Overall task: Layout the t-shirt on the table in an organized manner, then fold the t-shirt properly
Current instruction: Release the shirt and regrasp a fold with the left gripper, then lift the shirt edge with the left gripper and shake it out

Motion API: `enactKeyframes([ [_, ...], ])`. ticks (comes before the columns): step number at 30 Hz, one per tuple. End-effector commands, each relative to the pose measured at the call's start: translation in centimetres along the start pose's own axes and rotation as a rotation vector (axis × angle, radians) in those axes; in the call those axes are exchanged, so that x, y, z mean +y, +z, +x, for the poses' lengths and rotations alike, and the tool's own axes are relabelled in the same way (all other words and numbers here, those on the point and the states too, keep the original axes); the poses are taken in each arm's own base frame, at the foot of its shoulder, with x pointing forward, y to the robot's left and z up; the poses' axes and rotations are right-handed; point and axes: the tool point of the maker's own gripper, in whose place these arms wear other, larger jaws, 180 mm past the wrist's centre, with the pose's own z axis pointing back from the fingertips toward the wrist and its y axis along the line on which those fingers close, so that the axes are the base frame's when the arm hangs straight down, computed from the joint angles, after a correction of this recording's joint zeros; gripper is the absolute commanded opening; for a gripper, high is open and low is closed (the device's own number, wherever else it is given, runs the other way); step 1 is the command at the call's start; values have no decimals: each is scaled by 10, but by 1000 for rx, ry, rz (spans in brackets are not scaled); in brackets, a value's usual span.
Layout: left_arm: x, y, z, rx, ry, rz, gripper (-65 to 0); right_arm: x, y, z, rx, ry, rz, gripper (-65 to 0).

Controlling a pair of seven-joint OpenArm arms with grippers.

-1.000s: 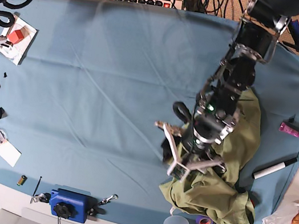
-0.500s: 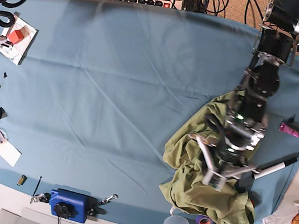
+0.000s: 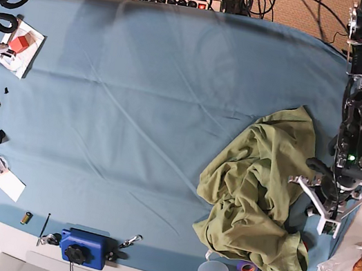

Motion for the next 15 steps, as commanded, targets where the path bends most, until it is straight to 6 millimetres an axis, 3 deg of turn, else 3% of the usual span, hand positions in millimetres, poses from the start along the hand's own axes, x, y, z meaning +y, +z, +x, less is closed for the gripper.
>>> enactKeyframes([
  [1, 7, 5, 16, -48, -10, 15, -650, -6, 2, 16, -55, 12, -16, -410],
  [10, -3, 22, 11, -89, -37, 1, -650, -6, 2, 16, -55, 12, -17, -410],
  [15, -4, 24, -3, -3, -48, -4, -650, -6, 2, 16, -55, 12, -17, -410],
])
